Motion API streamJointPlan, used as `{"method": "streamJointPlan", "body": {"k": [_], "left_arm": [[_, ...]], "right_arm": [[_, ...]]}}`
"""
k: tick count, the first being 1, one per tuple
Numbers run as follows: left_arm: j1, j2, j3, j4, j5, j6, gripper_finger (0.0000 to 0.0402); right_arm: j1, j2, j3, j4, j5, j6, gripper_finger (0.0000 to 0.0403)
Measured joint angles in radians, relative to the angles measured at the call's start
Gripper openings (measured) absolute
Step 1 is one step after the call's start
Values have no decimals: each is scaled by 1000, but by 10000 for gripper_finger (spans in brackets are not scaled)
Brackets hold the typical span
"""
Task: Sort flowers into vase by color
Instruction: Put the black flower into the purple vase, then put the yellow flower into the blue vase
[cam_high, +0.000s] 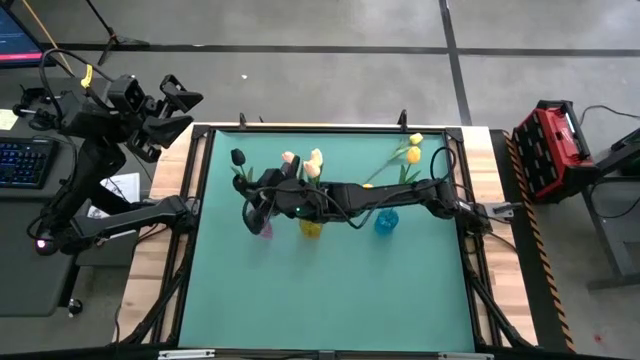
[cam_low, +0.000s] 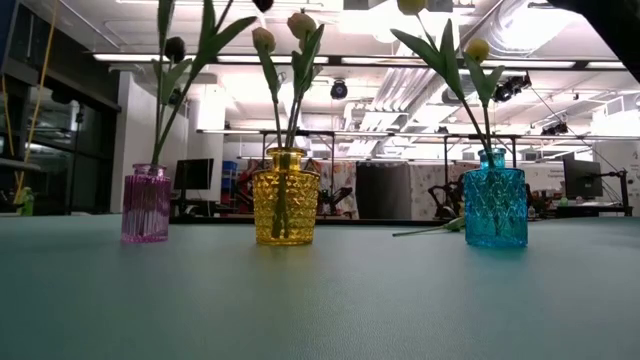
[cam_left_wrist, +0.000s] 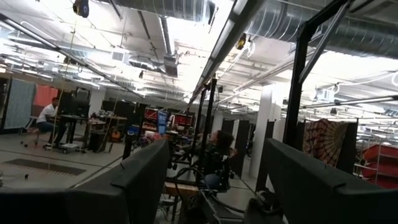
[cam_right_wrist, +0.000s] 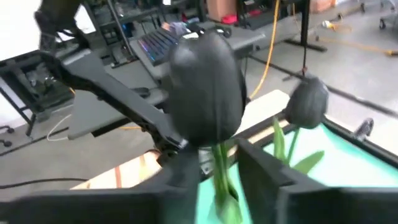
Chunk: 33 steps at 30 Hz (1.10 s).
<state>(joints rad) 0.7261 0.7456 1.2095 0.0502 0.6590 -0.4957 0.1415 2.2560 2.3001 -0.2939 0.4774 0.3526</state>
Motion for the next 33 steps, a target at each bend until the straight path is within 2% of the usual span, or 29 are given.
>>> {"method": "streamJointPlan", "body": {"k": [4,7,9,12,17,21,27,33], "left_arm": [[0,0,0,-1,0,0,252],[0,0,0,0,0,1,252],[0,0,0,0,-1,3,252],[0,0,0,-1,-5,22,252],[0,0,0,-1,-59,37,252],[1,7,0,-7,-57,41,252],[-1,52,0,-112,27,104,252],[-2,130,-1,-148,74,190,252]], "right_arm": [[-8,0,24,-81,1,32,189],[-10,-2,56,-128,8,-19,265],[-13,-25,46,-117,3,-40,306],[-23,-57,55,-132,1,-39,346],[-45,-136,56,-155,10,-66,363],[-68,-205,57,-264,101,-82,364],[-101,-283,57,-601,294,-10,364],[-132,-354,54,-1089,427,295,364]]}}
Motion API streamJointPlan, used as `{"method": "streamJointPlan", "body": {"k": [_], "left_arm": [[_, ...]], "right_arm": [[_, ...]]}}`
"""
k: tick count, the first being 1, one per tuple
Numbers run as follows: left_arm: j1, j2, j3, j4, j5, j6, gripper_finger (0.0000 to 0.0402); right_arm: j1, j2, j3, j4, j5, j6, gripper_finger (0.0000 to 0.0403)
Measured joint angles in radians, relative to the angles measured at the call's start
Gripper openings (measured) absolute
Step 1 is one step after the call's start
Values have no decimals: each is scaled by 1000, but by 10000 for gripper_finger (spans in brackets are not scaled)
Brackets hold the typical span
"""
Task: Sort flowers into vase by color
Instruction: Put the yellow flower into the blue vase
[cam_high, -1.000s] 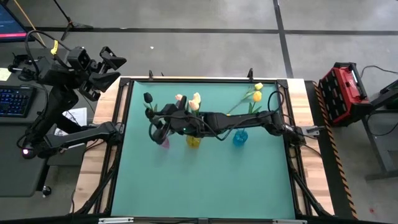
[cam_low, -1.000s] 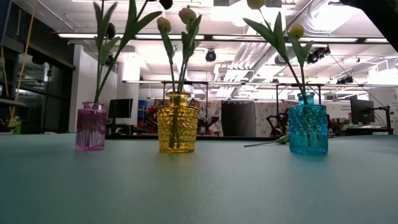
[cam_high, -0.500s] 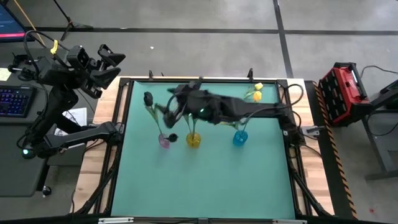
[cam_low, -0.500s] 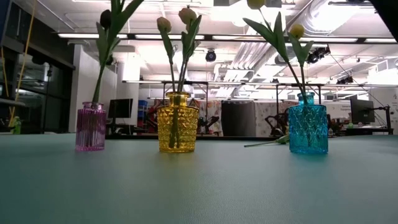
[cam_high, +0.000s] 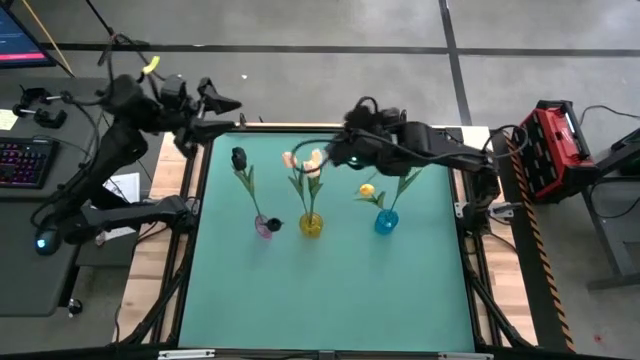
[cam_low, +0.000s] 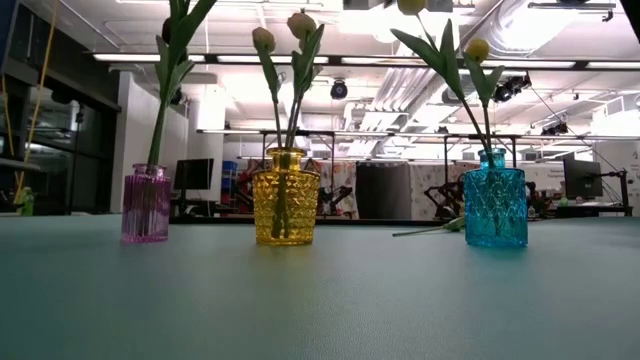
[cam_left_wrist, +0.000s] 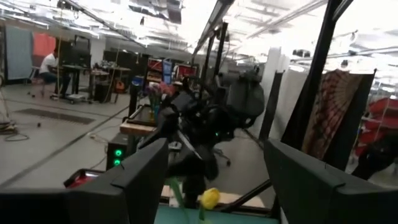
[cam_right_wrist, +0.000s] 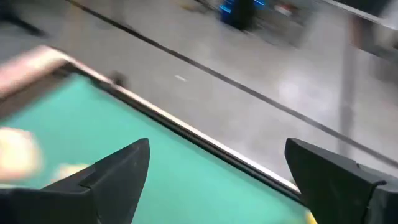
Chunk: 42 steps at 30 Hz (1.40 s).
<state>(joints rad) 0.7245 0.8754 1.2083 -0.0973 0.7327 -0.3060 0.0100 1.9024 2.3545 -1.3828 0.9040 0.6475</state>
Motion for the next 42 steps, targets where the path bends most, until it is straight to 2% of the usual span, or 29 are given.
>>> {"method": "streamJointPlan", "body": {"k": [3,7,12,16,19,23,28,32,36,42], "left_arm": [[0,40,0,17,1,31,252],[0,110,0,64,1,37,252],[3,203,0,170,-3,30,252],[2,290,0,303,-26,-16,252],[2,357,0,384,-76,-87,252],[19,423,0,470,-97,-161,252],[84,470,0,462,-110,-210,252],[161,478,0,466,-113,-225,252],[233,492,0,451,-109,-224,252],[327,556,1,408,0,-142,252]], "right_arm": [[-13,-38,-26,-204,59,196,360],[-54,-181,-205,-110,96,178,341],[-184,-390,-518,-106,83,304,317],[-310,-578,-783,72,-15,248,307],[-421,-694,-959,274,-146,169,305],[-569,-797,-1127,464,-324,133,305],[-713,-827,-1247,543,-429,145,304],[-782,-808,-1306,570,-508,158,304],[-823,-786,-1362,606,-519,193,304],[-867,-742,-1452,660,-521,324,304]]}}
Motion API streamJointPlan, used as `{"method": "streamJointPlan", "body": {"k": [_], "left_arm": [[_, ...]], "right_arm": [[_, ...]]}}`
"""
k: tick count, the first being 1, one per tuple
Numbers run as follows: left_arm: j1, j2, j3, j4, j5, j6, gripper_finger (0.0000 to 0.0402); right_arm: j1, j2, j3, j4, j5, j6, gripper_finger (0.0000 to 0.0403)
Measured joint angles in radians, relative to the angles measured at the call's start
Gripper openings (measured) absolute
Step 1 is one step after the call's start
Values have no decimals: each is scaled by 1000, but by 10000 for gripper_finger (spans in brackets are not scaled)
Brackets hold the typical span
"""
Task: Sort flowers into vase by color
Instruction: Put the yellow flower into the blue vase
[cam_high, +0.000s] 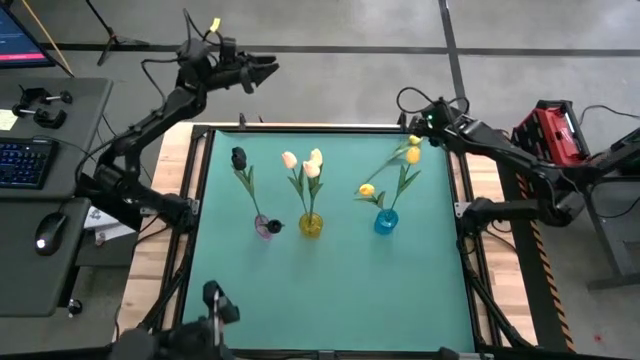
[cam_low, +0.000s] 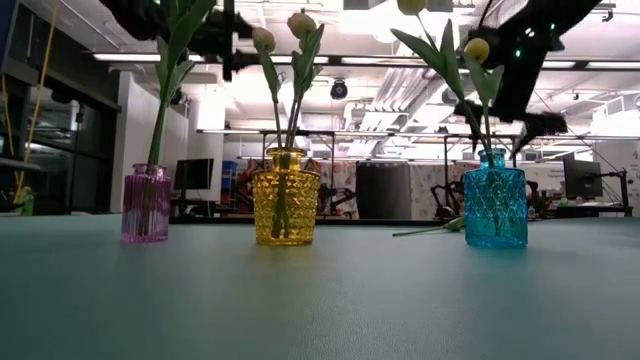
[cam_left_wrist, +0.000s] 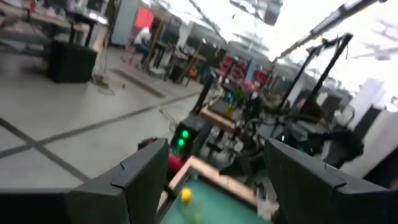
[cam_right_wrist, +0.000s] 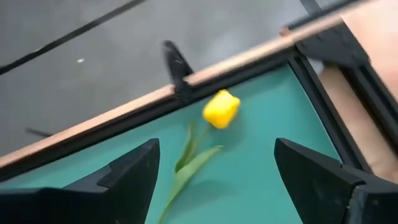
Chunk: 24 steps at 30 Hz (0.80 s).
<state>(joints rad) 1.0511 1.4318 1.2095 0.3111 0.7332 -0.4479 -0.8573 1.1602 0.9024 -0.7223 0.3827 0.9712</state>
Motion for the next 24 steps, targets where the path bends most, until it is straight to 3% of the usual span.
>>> {"method": "streamJointPlan", "body": {"k": [5,14,24], "left_arm": [[67,125,0,57,144,-2,252],[114,364,0,286,367,-225,252],[115,398,0,326,414,-232,252]], "right_arm": [[-28,45,-35,0,-1,163,304],[-59,223,-35,6,-114,355,304],[-59,487,7,189,-268,409,304]]}}
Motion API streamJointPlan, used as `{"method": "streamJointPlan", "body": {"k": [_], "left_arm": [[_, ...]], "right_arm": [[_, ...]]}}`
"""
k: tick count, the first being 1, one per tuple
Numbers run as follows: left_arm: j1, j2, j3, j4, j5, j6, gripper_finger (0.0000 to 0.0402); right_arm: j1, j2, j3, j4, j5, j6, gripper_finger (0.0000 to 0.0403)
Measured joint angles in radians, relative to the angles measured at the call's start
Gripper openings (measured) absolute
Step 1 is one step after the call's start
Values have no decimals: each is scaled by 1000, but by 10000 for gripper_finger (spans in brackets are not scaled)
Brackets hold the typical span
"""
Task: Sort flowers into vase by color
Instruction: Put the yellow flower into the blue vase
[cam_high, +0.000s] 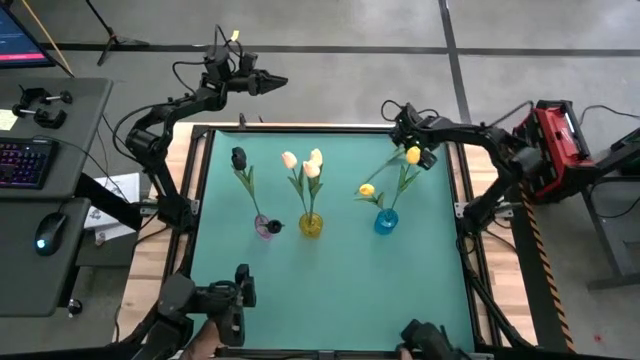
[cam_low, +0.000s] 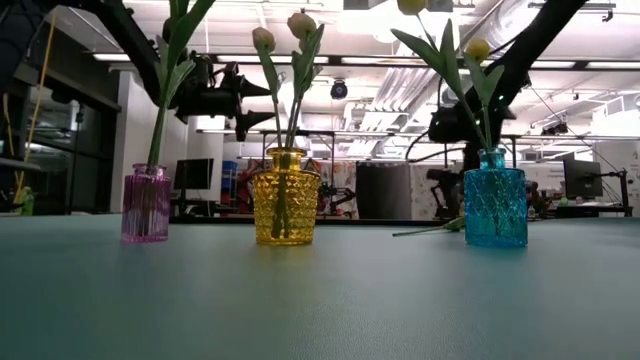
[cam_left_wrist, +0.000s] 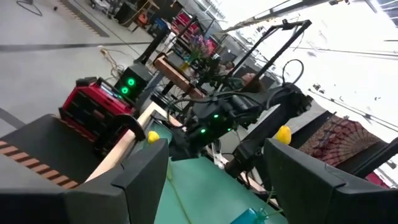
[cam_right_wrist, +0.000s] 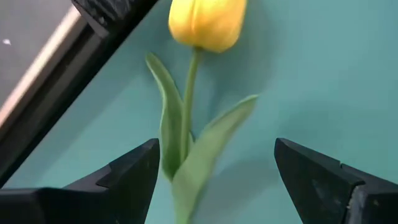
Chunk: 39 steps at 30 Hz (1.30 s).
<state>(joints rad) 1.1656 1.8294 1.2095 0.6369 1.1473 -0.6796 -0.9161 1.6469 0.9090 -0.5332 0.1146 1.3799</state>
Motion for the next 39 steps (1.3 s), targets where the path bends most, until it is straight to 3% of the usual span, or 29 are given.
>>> {"method": "streamJointPlan", "body": {"k": [7,12,16,21,22,30,34,39], "left_arm": [[0,0,0,-2,0,0,252],[0,0,0,-2,0,-8,252],[0,0,0,-2,0,-21,252],[0,0,0,14,0,-36,252],[2,0,0,31,1,-48,252],[20,-2,0,415,0,-291,252],[21,-2,0,597,-66,-430,252],[-4,-2,0,769,-177,-596,252]], "right_arm": [[0,146,134,-36,-19,-55,300],[1,236,242,-173,-4,-101,258],[1,260,273,-218,3,-133,180],[1,246,269,-232,17,-183,32],[3,237,267,-234,23,-204,17],[30,5,265,-177,116,-358,5],[54,-168,265,-29,160,-507,3],[108,-366,266,190,139,-738,1]]}}
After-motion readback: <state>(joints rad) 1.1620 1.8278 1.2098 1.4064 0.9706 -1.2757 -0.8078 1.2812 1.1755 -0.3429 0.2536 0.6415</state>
